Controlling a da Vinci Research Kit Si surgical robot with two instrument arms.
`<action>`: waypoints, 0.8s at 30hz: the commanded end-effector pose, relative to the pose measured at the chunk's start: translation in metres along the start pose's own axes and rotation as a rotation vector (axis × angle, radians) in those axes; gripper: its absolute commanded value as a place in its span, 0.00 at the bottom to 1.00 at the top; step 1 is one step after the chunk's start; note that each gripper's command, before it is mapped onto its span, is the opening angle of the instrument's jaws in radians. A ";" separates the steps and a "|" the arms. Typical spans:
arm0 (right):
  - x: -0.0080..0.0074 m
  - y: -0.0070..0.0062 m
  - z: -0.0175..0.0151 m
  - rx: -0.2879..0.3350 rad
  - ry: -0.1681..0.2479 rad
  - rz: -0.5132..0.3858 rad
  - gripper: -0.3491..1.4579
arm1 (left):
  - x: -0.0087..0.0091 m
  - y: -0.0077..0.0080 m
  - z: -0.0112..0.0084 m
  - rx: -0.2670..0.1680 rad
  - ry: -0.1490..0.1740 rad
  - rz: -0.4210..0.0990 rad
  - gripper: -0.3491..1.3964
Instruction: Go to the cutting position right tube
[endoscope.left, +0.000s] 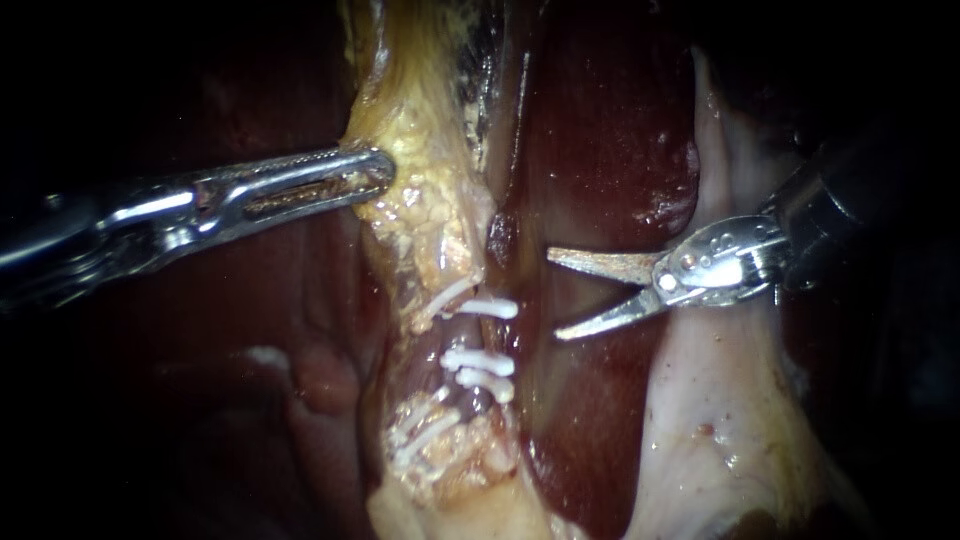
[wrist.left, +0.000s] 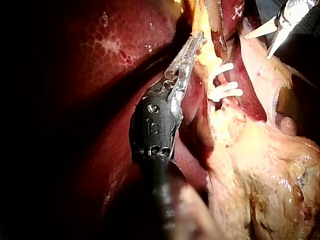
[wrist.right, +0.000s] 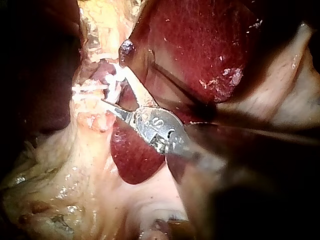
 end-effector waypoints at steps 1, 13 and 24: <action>0.0000 0.0000 0.0000 0.000 -0.001 0.000 0.99 | 0.0000 0.0000 0.0000 0.000 0.000 0.000 0.00; -0.0033 -0.0042 0.0039 0.205 -0.076 0.287 0.99 | -0.0050 0.0004 -0.0071 -0.018 -0.041 -0.028 0.00; -0.0035 -0.0039 0.0075 0.332 -0.118 0.548 0.97 | -0.0072 -0.0012 -0.0102 -0.030 -0.073 -0.016 0.00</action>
